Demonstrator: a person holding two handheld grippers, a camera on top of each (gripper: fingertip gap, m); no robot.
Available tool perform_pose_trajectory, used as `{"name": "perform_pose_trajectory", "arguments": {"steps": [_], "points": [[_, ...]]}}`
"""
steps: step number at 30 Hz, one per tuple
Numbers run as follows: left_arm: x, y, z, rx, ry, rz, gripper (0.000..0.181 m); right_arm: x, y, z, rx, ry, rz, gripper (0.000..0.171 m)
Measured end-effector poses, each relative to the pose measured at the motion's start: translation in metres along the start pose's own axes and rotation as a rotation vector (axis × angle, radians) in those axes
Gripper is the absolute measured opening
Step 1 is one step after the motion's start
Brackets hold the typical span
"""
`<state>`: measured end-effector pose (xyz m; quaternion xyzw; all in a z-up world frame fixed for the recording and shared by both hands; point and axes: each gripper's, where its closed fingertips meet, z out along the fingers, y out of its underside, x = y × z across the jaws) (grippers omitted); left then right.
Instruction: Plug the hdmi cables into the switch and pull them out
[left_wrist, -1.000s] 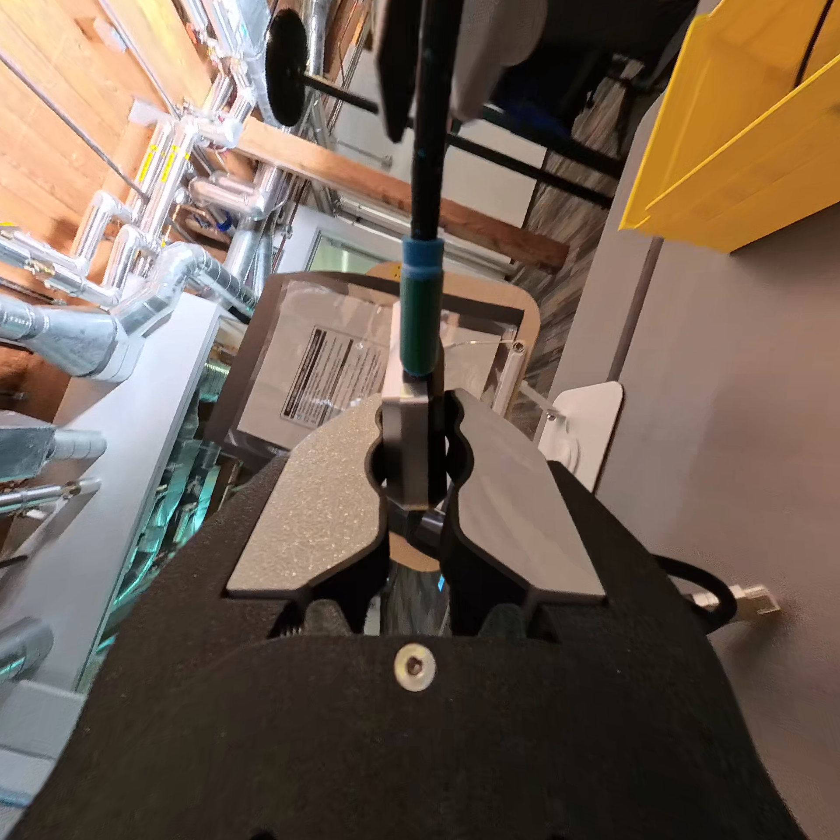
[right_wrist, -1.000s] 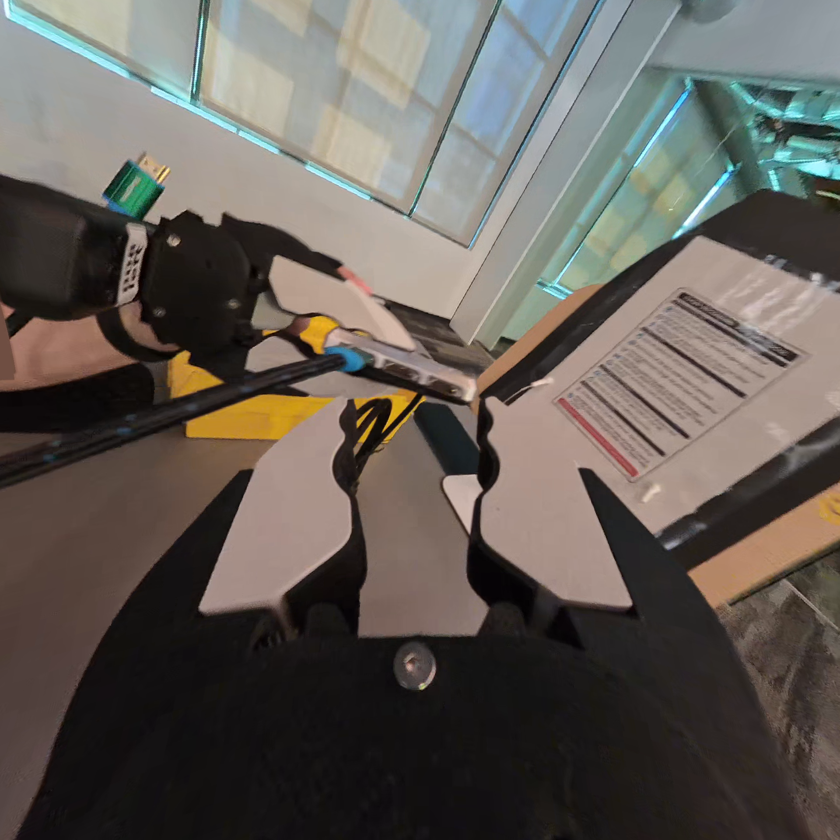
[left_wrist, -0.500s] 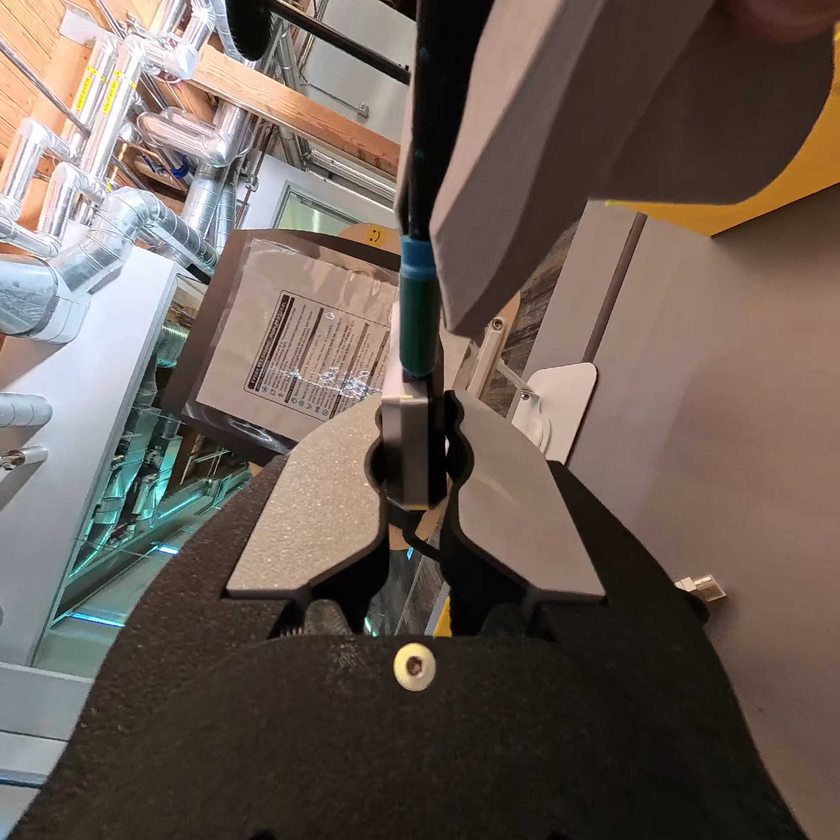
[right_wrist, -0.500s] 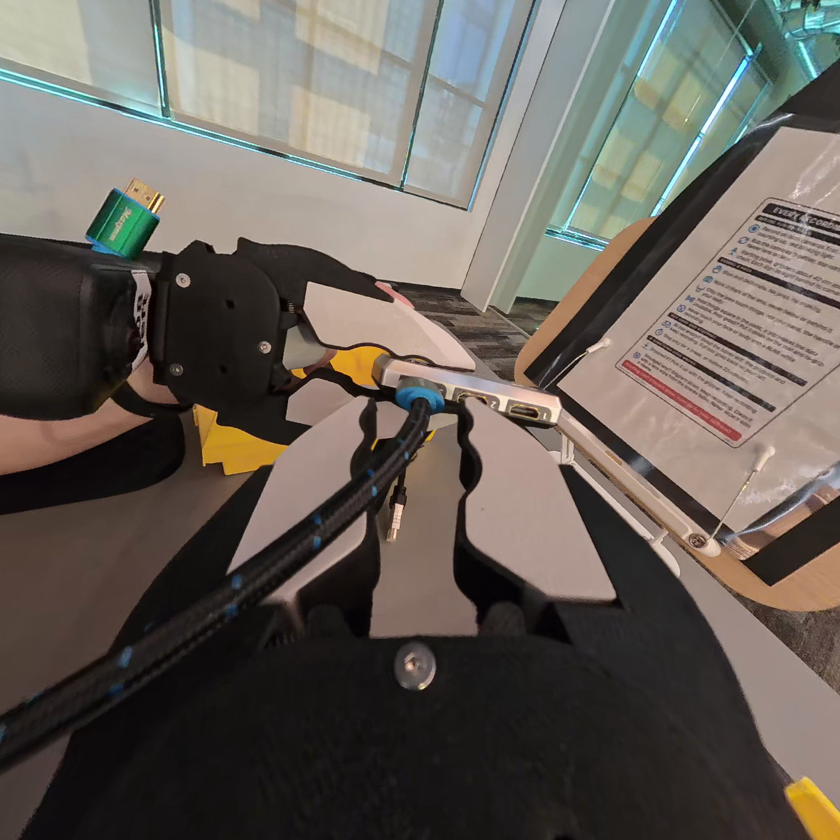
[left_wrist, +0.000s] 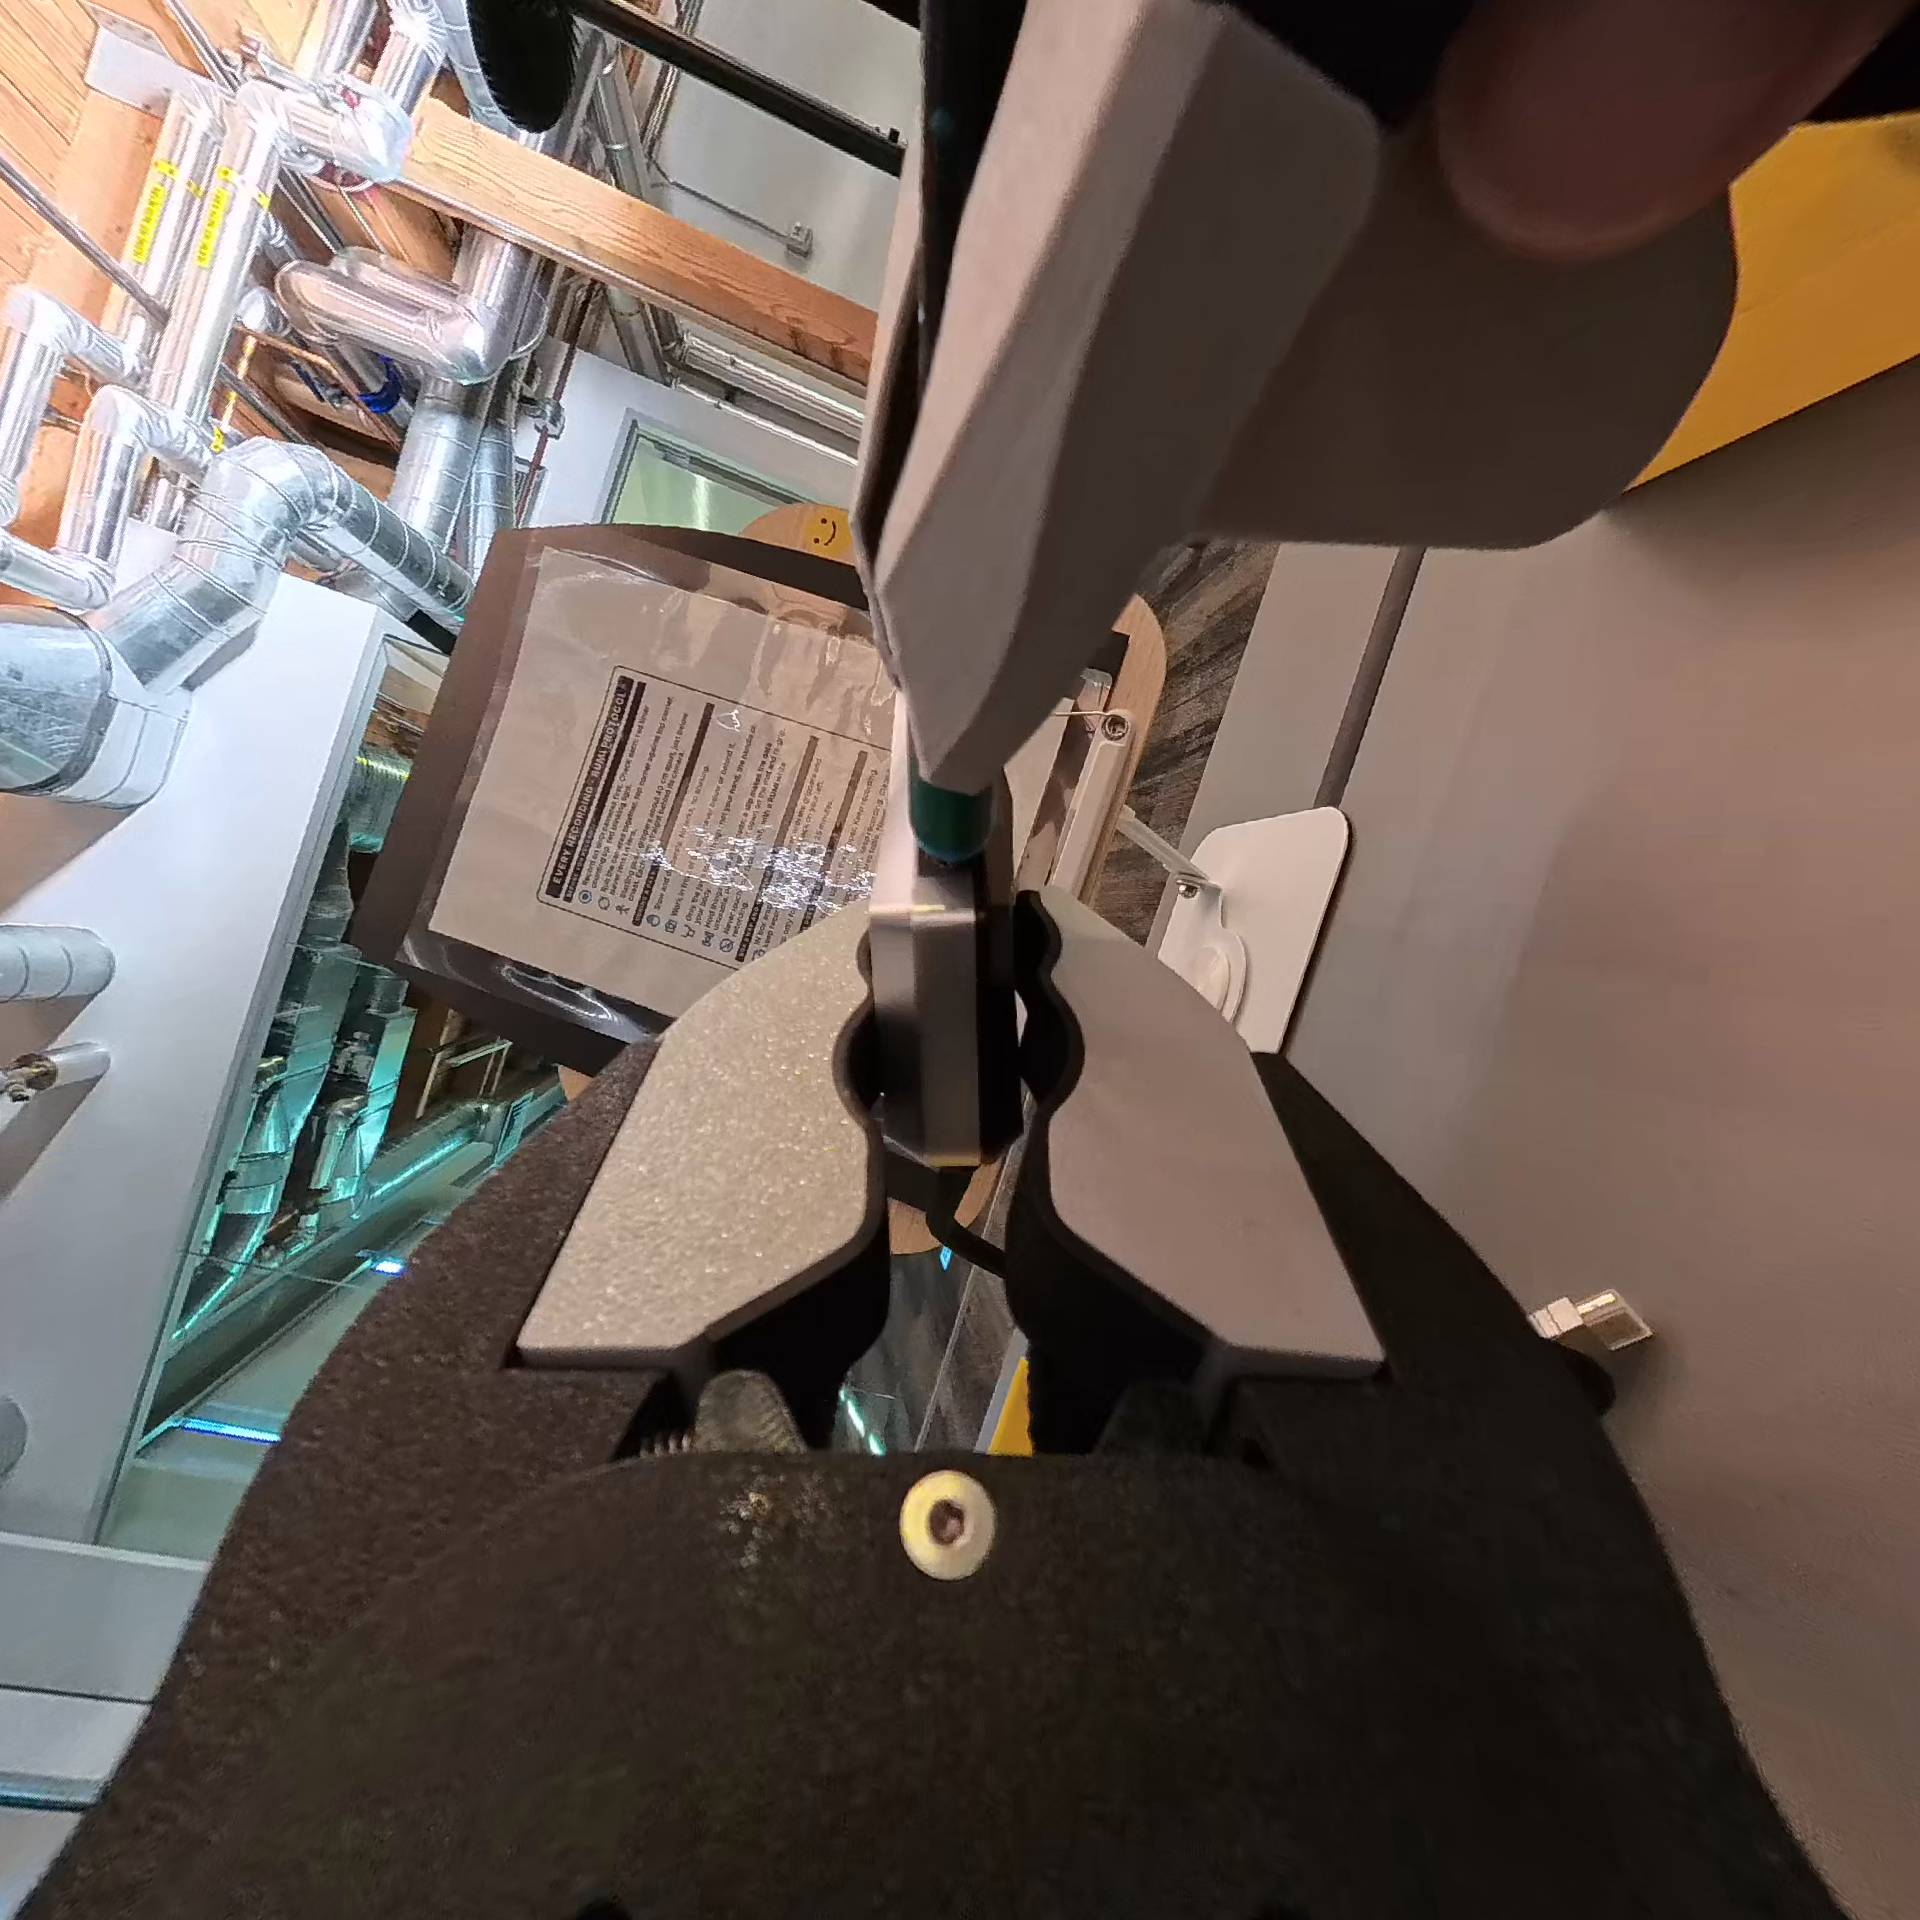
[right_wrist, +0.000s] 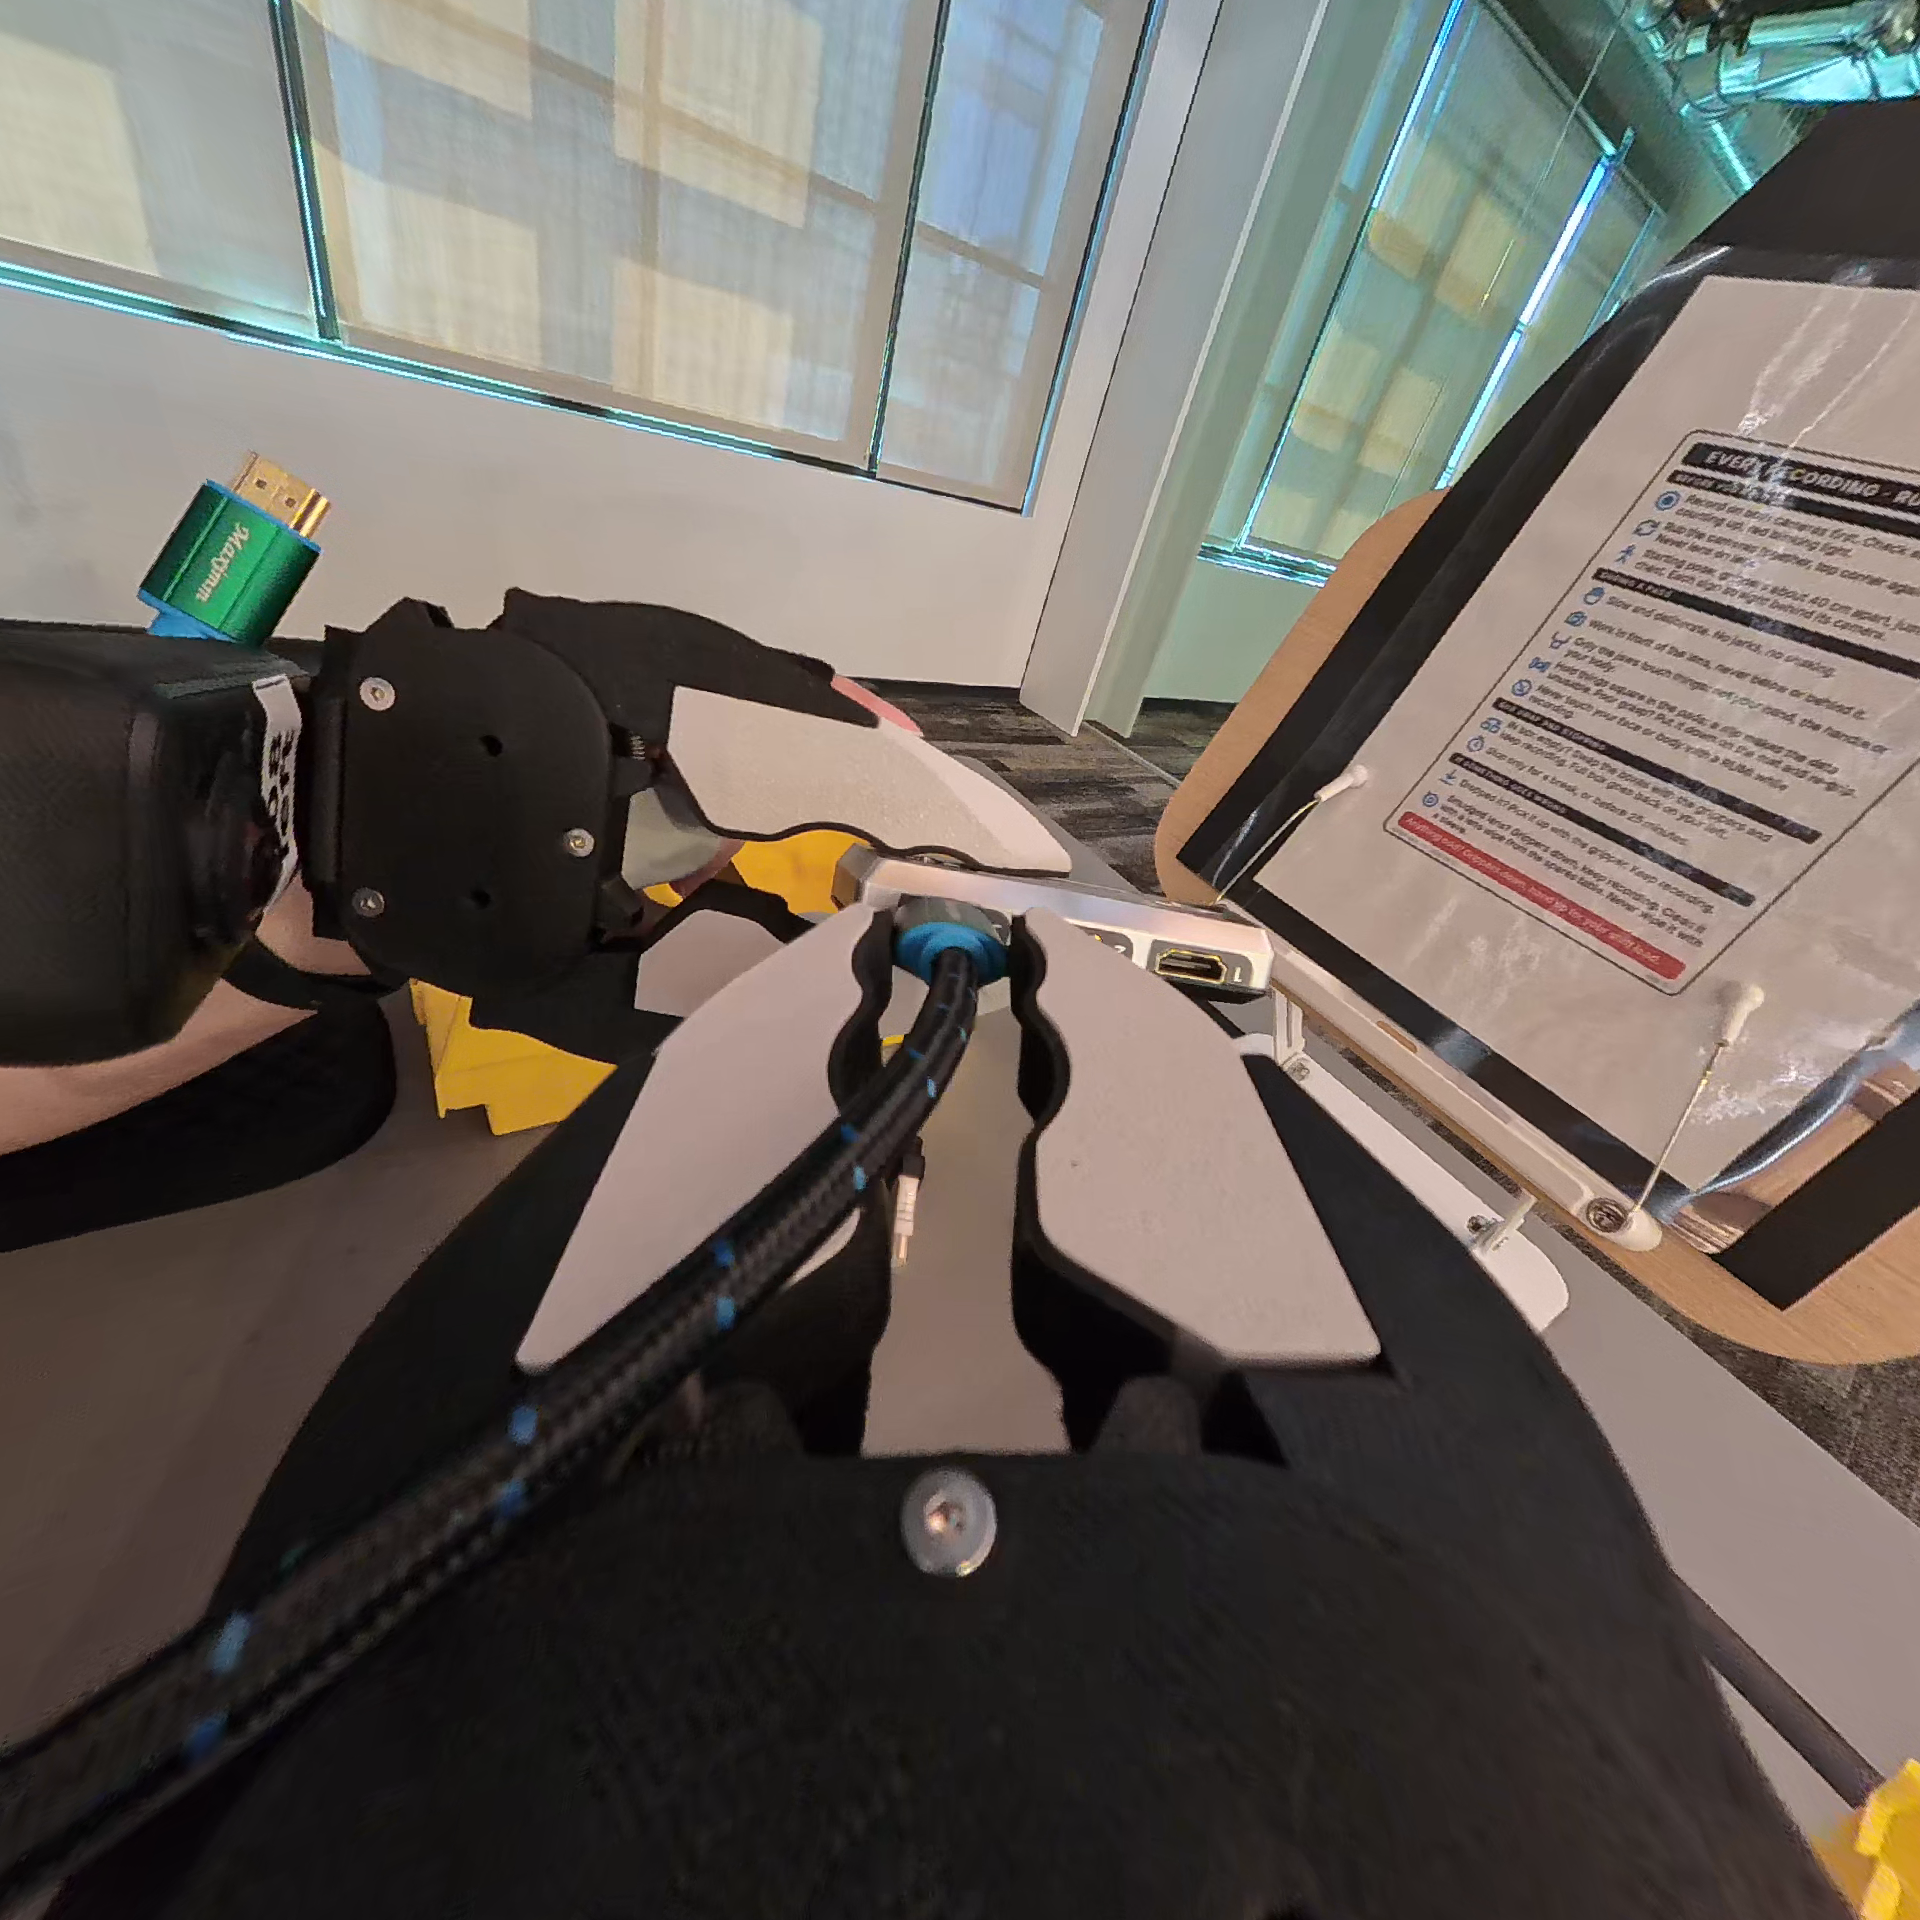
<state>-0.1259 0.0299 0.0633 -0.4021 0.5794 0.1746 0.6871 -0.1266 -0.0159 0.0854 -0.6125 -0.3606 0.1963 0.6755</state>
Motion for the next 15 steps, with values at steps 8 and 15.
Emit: {"name": "perform_pose_trajectory", "arguments": {"steps": [8,15], "points": [[0.005,-0.001,0.001,-0.006,0.004,0.027,0.021,0.001,0.009,0.005,-0.021,0.004,0.041,0.022],[0.008,0.003,0.004,-0.032,0.010,0.034,0.021,0.002,0.013,0.007,0.001,-0.001,0.082,0.022]]}}
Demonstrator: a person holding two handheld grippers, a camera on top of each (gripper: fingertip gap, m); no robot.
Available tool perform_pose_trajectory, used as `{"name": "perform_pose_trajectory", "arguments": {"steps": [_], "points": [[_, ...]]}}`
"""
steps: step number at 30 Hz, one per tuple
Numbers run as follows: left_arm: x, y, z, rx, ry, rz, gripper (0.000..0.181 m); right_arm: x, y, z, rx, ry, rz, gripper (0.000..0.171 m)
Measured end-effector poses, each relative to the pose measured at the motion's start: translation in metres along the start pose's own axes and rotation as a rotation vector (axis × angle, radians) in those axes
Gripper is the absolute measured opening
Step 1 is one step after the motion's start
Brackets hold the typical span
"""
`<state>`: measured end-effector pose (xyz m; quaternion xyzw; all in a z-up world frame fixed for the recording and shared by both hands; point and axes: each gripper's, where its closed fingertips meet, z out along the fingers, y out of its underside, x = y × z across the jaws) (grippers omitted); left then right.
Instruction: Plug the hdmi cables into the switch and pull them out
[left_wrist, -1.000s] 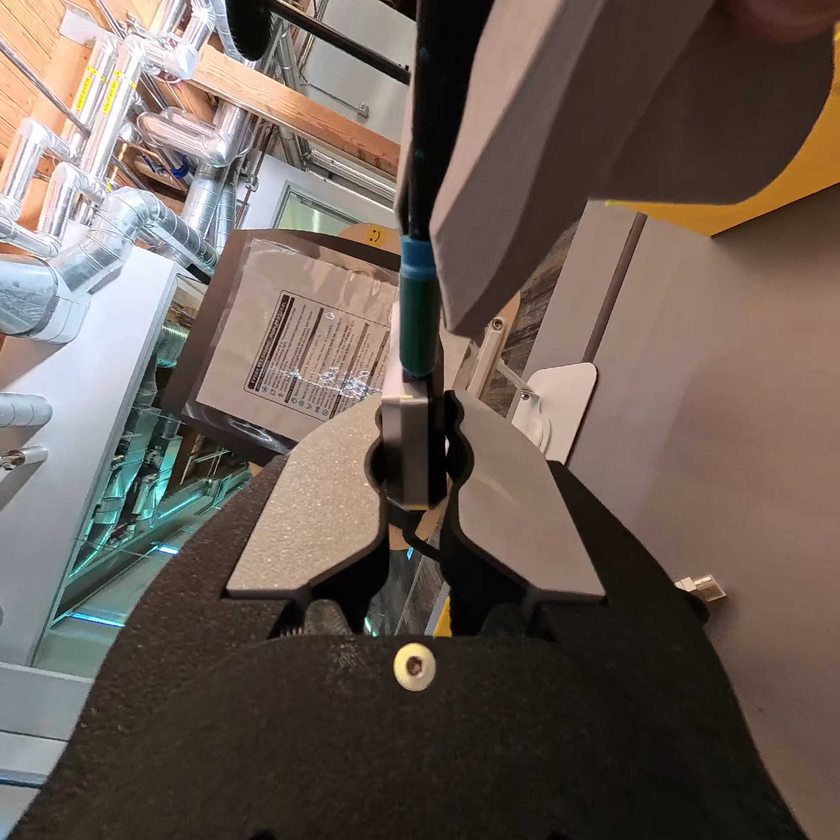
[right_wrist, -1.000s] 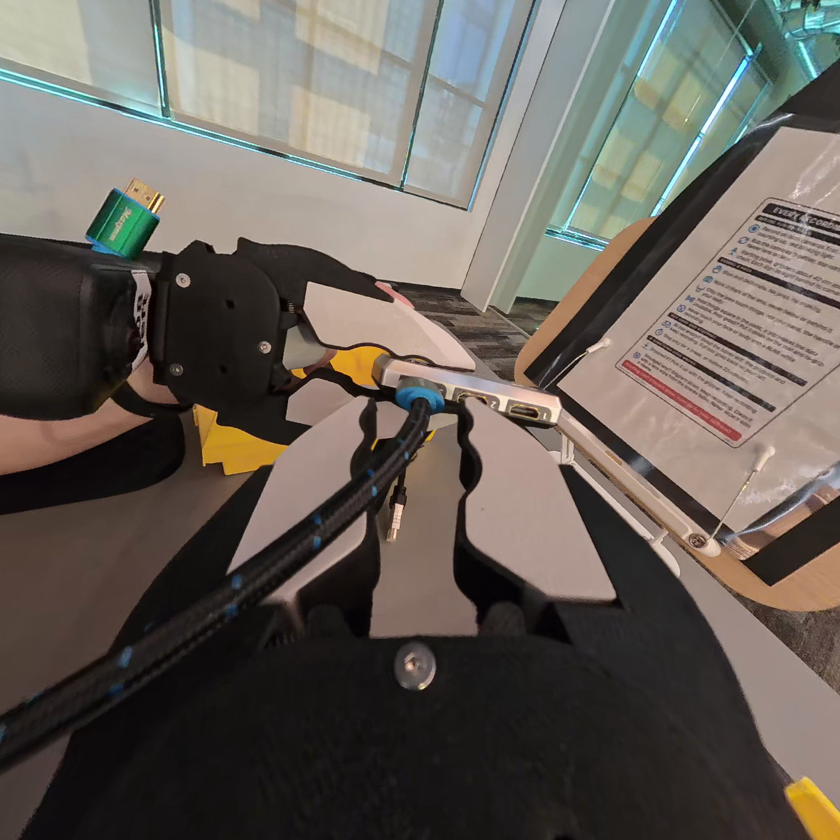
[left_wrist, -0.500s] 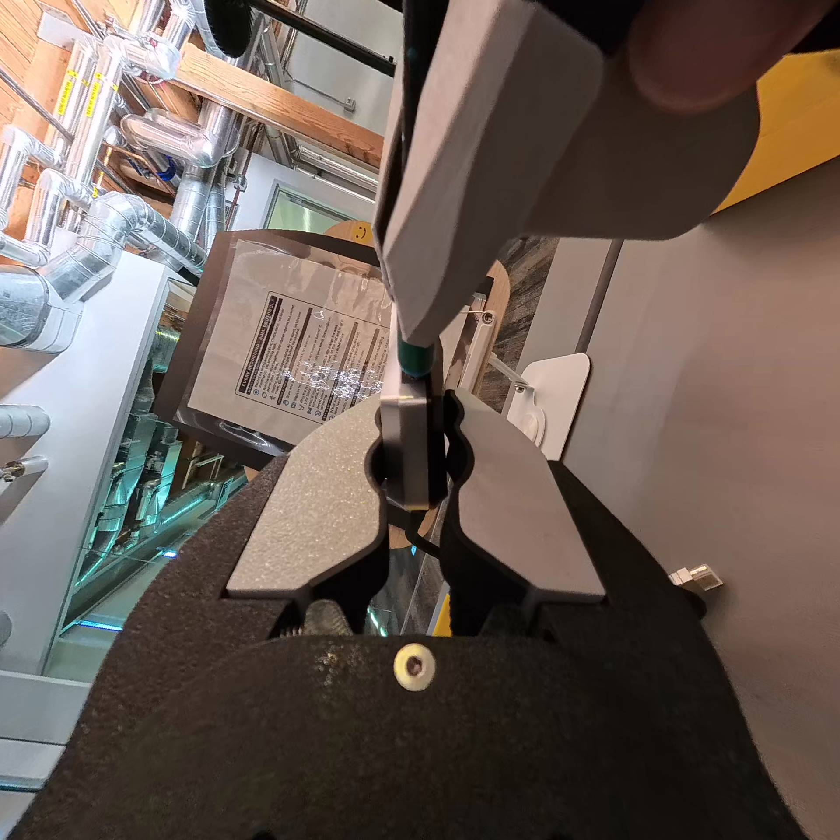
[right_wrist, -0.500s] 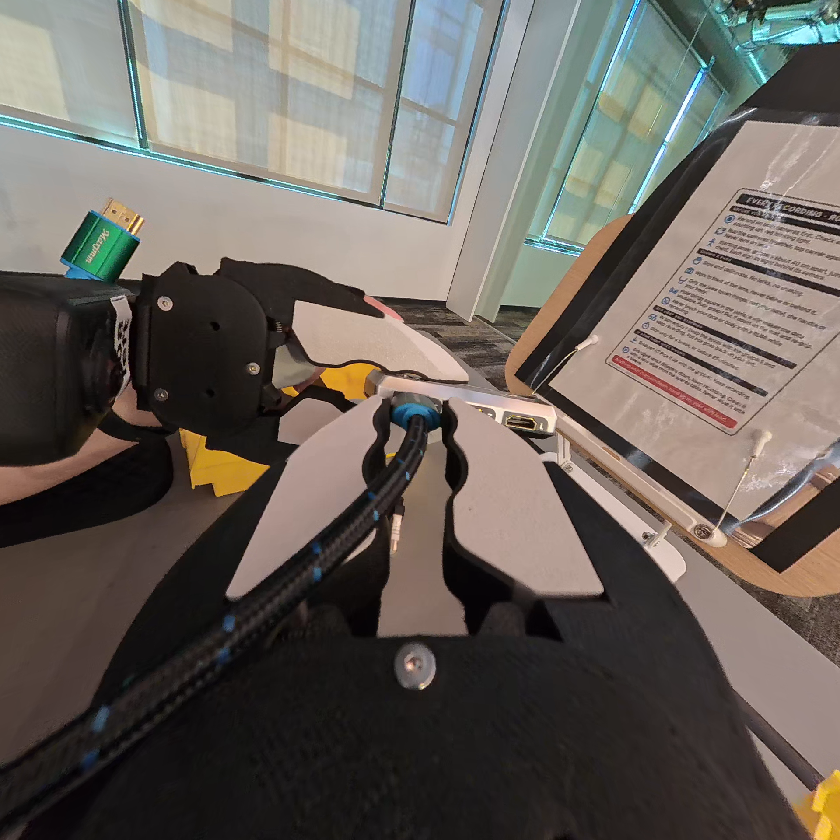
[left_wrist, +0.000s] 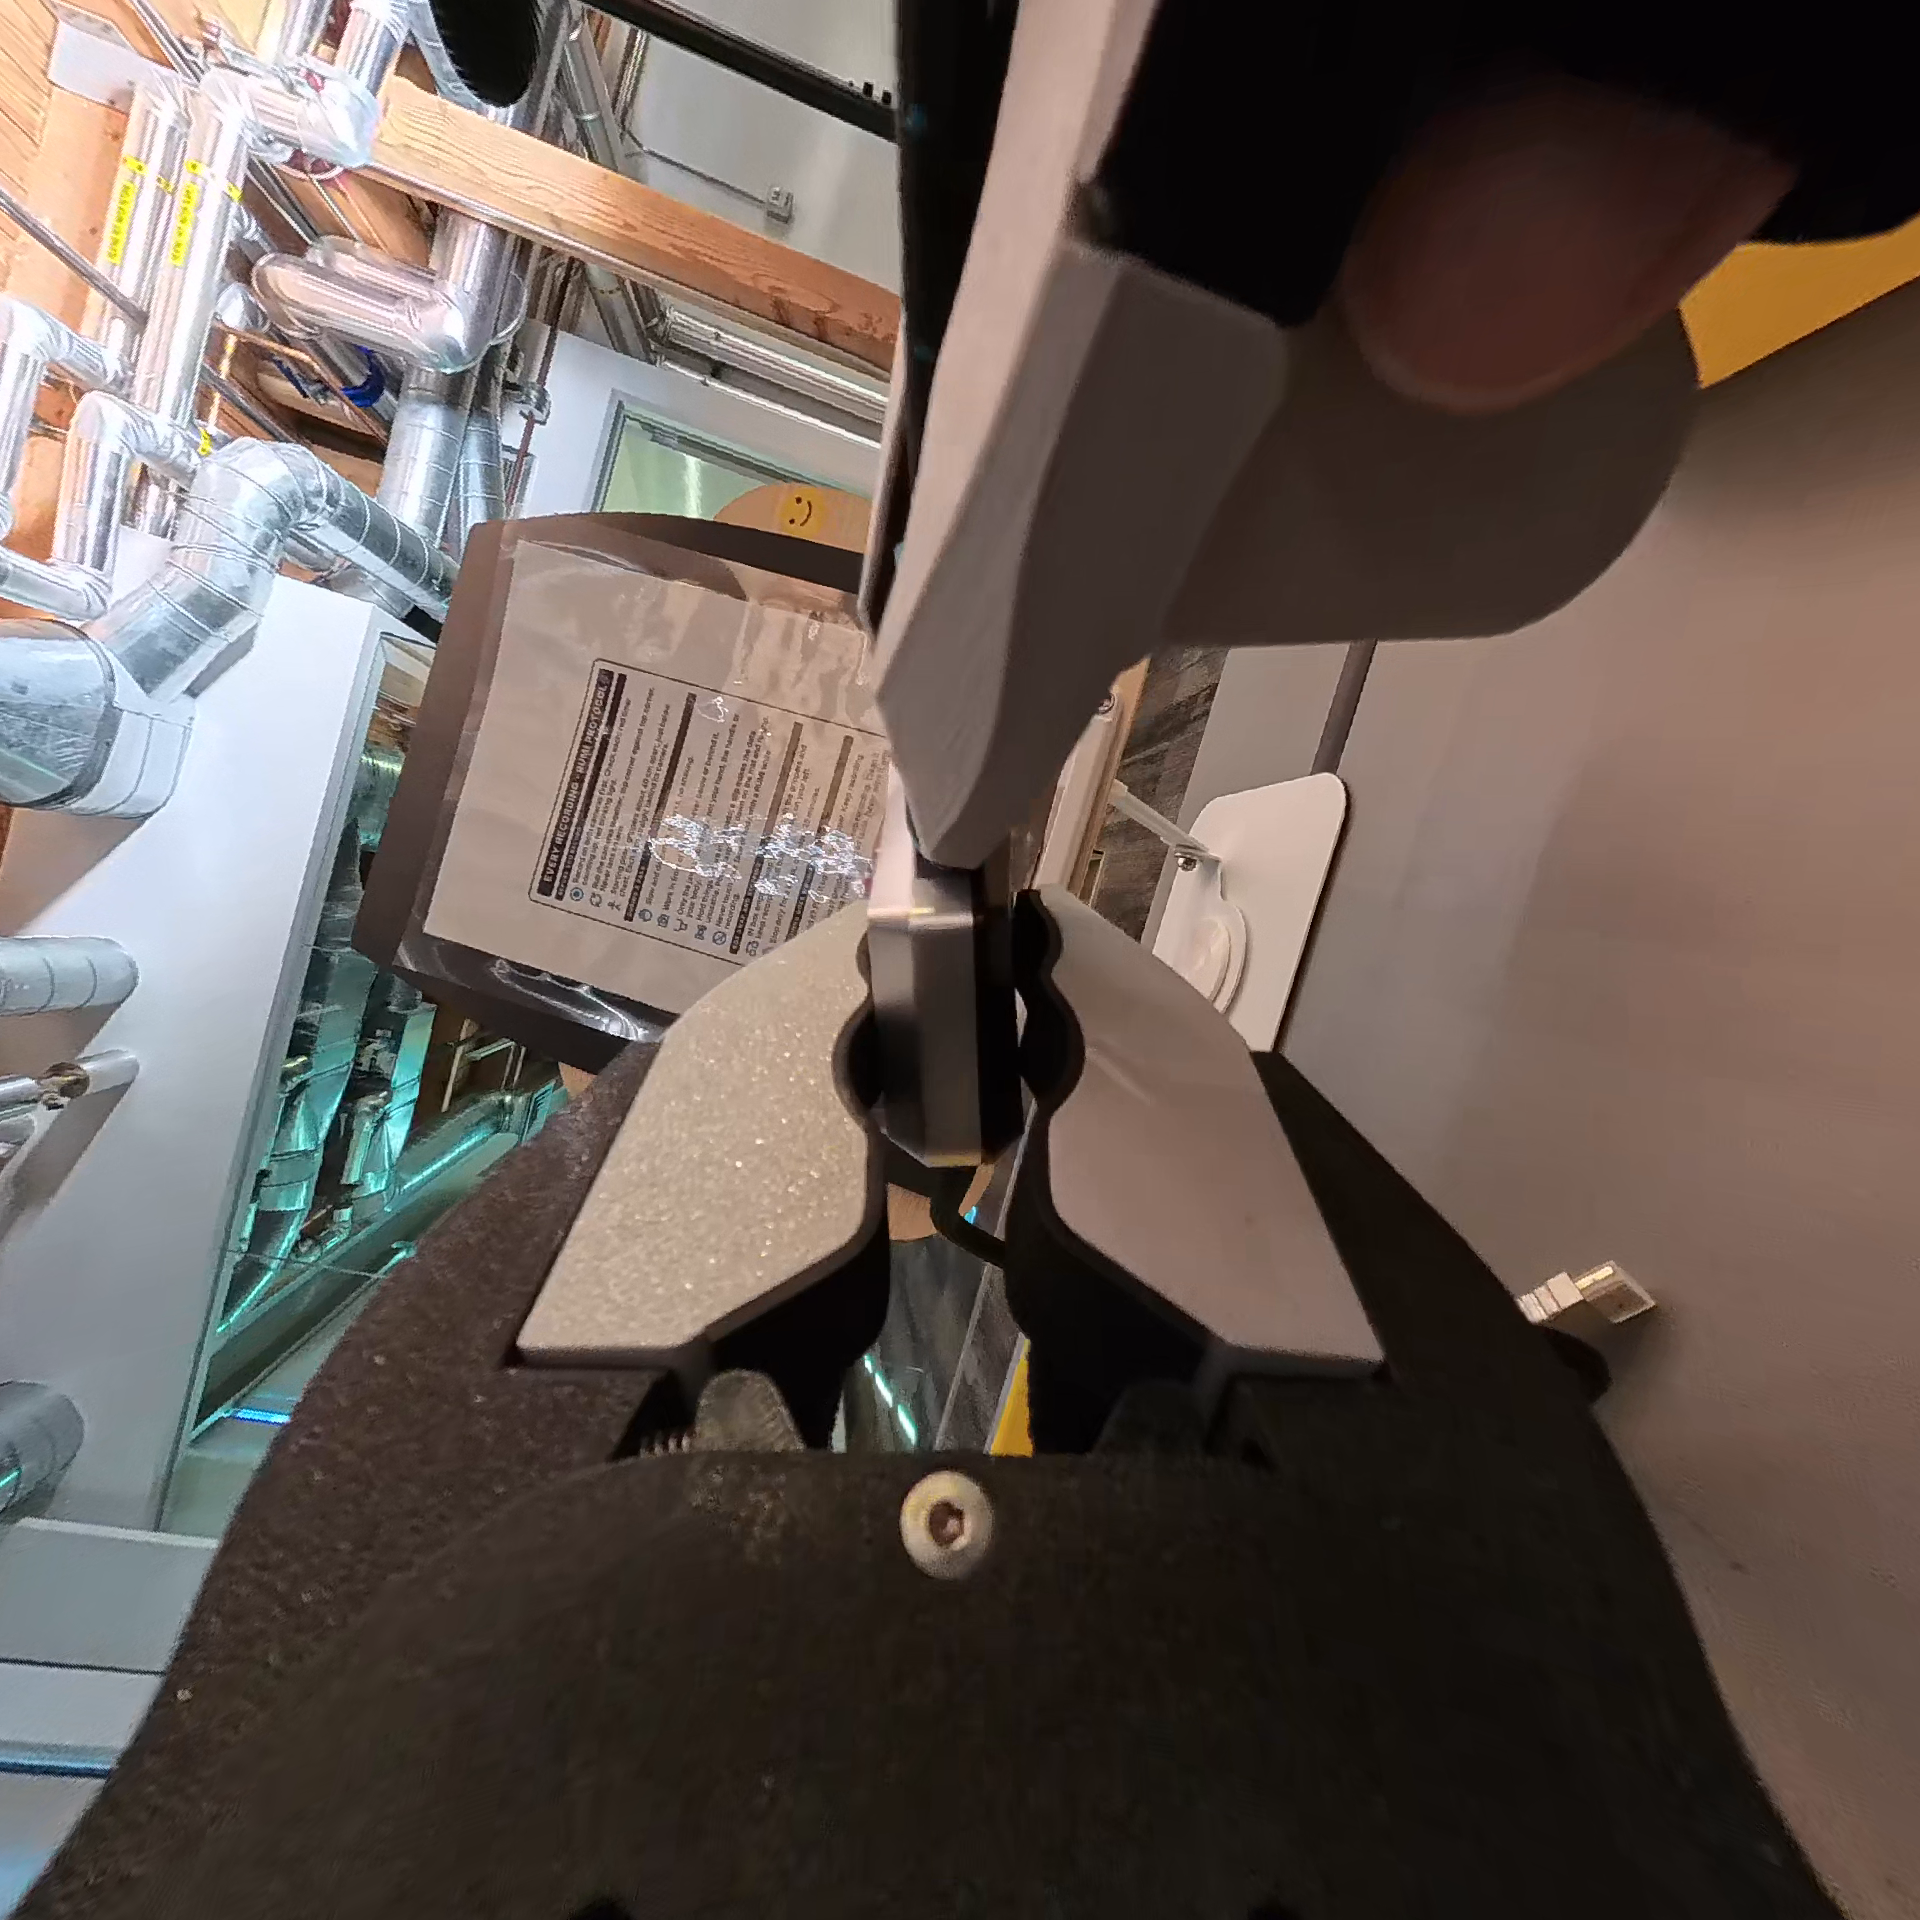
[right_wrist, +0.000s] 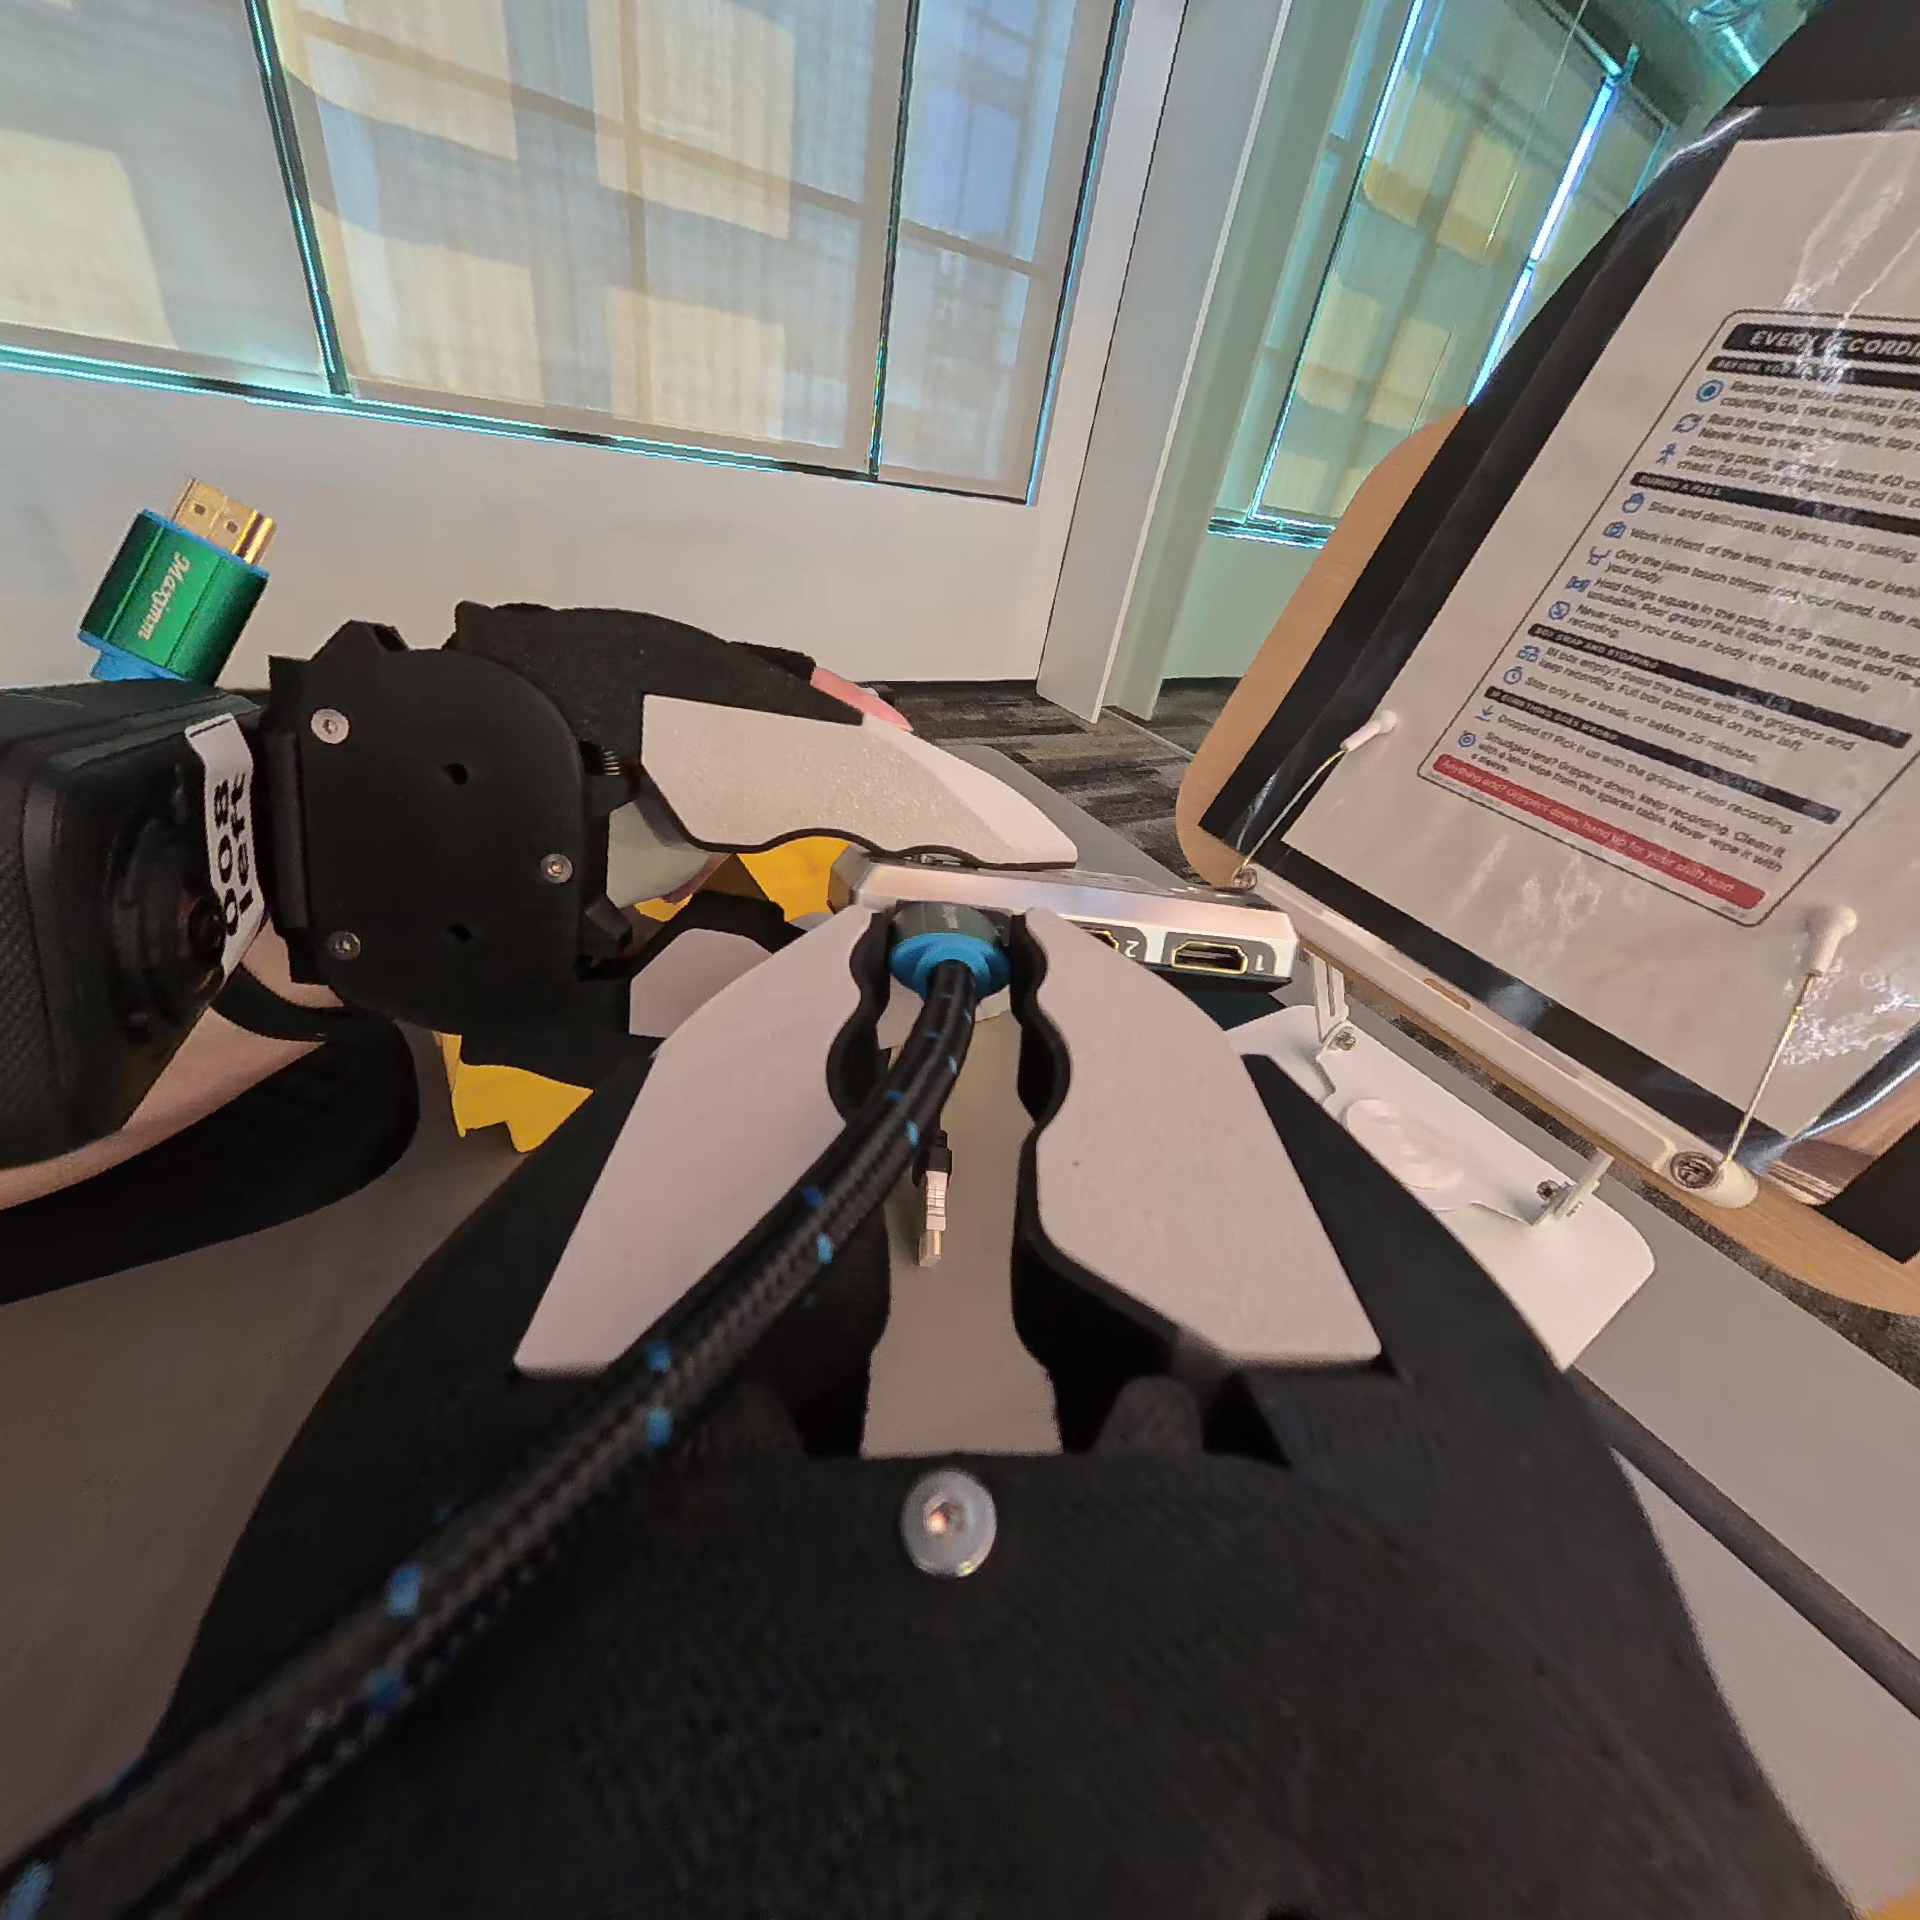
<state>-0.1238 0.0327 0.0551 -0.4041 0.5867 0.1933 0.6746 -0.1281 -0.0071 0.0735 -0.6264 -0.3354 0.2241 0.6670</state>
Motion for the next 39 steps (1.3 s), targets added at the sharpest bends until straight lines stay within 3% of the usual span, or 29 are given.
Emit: {"name": "perform_pose_trajectory", "arguments": {"steps": [25,29,34,39], "points": [[0.007,0.004,0.004,-0.011,0.000,0.094,0.022,0.002,0.014,-0.001,-0.068,-0.040,0.127,0.022],[0.007,0.004,0.003,-0.015,0.008,0.060,0.022,0.002,0.014,-0.002,-0.057,-0.026,0.160,0.022],[0.001,-0.002,-0.001,0.020,0.016,-0.004,0.022,-0.001,0.004,-0.004,-0.023,0.045,0.054,0.022],[0.001,-0.003,-0.003,0.019,0.015,0.027,0.022,-0.002,0.003,-0.005,-0.013,-0.005,0.146,0.023]]}}
